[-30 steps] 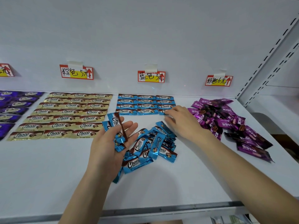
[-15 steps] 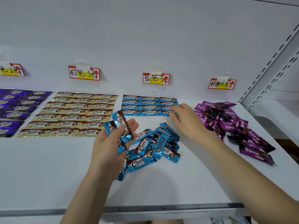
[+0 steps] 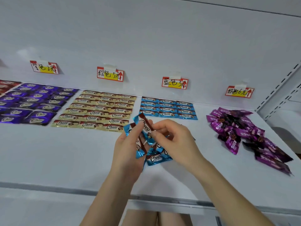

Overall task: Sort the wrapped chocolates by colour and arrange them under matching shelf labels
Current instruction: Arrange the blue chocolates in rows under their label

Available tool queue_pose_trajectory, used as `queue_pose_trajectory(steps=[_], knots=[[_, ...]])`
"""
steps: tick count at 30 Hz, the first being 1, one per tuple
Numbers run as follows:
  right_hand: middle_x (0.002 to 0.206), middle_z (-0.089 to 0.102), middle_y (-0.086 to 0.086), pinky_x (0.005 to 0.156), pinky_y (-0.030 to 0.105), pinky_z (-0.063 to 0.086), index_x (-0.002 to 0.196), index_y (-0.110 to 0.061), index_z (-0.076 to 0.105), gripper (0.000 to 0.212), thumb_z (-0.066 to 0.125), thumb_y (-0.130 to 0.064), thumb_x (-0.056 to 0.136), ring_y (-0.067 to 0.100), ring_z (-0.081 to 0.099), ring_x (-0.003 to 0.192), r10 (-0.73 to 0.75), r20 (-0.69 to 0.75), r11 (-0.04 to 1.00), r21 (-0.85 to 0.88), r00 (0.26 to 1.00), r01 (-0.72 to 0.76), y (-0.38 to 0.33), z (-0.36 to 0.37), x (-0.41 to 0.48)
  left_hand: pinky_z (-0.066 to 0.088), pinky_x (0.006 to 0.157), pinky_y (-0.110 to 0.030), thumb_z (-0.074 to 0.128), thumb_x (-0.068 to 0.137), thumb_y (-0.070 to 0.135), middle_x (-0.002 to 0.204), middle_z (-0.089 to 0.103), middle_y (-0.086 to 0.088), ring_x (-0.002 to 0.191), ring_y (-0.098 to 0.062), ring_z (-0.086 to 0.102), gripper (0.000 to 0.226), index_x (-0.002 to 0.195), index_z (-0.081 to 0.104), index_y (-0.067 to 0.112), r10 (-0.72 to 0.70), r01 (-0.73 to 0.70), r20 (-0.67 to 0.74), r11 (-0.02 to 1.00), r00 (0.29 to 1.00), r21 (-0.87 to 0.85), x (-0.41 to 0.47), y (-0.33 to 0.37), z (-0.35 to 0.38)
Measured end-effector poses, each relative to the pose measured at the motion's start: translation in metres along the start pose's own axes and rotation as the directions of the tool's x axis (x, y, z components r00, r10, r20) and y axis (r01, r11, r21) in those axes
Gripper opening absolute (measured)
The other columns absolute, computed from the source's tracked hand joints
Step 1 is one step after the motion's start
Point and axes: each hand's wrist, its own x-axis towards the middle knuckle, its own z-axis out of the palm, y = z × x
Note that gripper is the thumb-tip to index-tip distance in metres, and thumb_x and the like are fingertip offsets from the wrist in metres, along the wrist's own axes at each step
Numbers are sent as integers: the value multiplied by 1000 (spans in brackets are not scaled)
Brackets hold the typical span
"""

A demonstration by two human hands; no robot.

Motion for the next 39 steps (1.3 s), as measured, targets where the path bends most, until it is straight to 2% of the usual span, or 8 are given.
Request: queue_pose_trajectory(steps=[2,6,10,12,16,21,28,39], knots=[[78,62,-16,61,6,43,85,-30,62,19,61,-11,86,-6,57,74,2,41,1000,-31,999,0,0,-5,2,56,56,-27,63,84,16,86,74,-9,77,-18,72,12,92,69,10,38,-35,-56,998,998,55,1,5,-7],[88,59,-16,70,4,40,95,-19,67,10,63,-19,86,-10,52,84,-110,-38,962,-256,993,97,-1,-5,1,53,49,-21,66,84,10,66,71,-3,56,-9,67,8,76,68,12,67,-49,-156,992,985,117,2,8,-12],[97,64,2,77,17,40,98,-10,70,23,65,-24,81,11,54,94,-319,93,816,-478,943,324,1,3,4,53,52,-24,66,84,12,75,71,-9,64,-15,68,5,80,69,11,47,-22,-180,990,983,136,7,7,-16],[98,65,1,79,21,41,101,-11,69,21,66,-20,82,13,54,95,-281,127,822,-481,951,307,7,3,13,52,53,-21,65,85,15,71,71,-3,65,-11,68,3,83,67,13,42,-11,-202,989,978,150,12,7,-19],[100,64,-4,76,20,39,104,-18,67,20,64,-23,85,6,51,90,-90,71,902,-418,993,112,29,0,45,56,55,-28,57,92,25,76,74,-4,75,-16,72,15,99,62,13,-15,38,-220,994,975,100,18,13,-24],[112,61,0,86,27,40,109,-17,63,22,57,-24,90,15,52,104,76,196,808,-587,978,54,54,6,75,56,62,-34,39,100,19,80,74,-7,78,-21,72,20,105,57,10,-81,84,-201,996,976,8,20,20,-30],[118,56,-1,82,28,39,118,-20,60,29,48,-30,93,17,45,111,-12,202,720,-678,979,149,59,21,64,52,67,-28,48,95,23,90,62,-5,85,-17,63,18,89,65,20,62,-25,-200,983,978,182,19,19,-39],[124,51,1,84,30,39,121,-19,56,31,42,-30,96,18,41,113,62,227,713,-692,972,116,62,27,76,59,62,-28,51,93,13,68,71,1,67,-12,71,13,92,63,18,55,-46,-220,998,974,48,22,24,-47]])
